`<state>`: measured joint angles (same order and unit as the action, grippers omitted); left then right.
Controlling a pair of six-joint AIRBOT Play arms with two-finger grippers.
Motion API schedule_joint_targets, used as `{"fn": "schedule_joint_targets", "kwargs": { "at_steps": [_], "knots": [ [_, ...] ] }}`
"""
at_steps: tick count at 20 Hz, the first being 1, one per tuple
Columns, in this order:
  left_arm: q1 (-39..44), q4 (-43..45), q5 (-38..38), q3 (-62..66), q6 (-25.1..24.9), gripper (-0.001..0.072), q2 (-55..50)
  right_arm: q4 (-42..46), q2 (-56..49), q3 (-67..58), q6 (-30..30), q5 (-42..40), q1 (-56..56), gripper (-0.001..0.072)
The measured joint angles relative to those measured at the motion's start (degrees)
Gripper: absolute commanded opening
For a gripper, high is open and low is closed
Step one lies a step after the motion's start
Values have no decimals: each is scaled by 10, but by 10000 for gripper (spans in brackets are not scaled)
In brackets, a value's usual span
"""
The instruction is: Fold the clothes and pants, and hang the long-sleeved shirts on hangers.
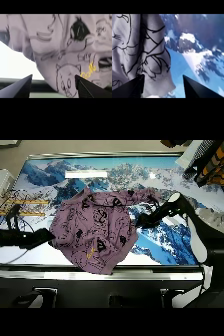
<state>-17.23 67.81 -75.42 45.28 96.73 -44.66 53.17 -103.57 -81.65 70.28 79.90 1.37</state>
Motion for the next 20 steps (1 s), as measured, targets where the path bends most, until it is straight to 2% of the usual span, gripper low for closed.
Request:
{"fn": "schedule_joint_targets", "kwargs": {
  "at_steps": [1, 2, 3, 4, 5, 8, 11, 15, 20],
  "knots": [
    [-1, -6, -7, -25, 6, 605, 30, 10, 0, 7, 0, -14, 14, 538],
    [-1, -10, -12, -45, 9, 605, 53, 14, 0, 12, 2, -22, 25, 484],
    [-1, -14, -19, -63, 12, 605, 75, 18, 0, 16, 4, -30, 35, 352],
    [-1, -17, -23, -78, 14, 605, 90, 24, 0, 18, 7, -38, 41, 170],
    [-1, -23, -27, -94, 17, 605, 101, 34, 0, 21, 9, -44, 46, 41],
    [-1, -50, -25, -143, 20, 604, 117, 35, 1, 24, 14, -36, 53, 35],
    [0, -96, 7, -198, 7, 604, 121, 54, 21, 25, 45, -23, 54, 35],
    [31, -147, 61, -253, -19, 604, 107, 146, 85, 25, 147, -35, 55, 35],
    [141, -194, 164, -278, -34, 603, 42, 208, 149, 25, 240, -30, 56, 36]
  ]
}}
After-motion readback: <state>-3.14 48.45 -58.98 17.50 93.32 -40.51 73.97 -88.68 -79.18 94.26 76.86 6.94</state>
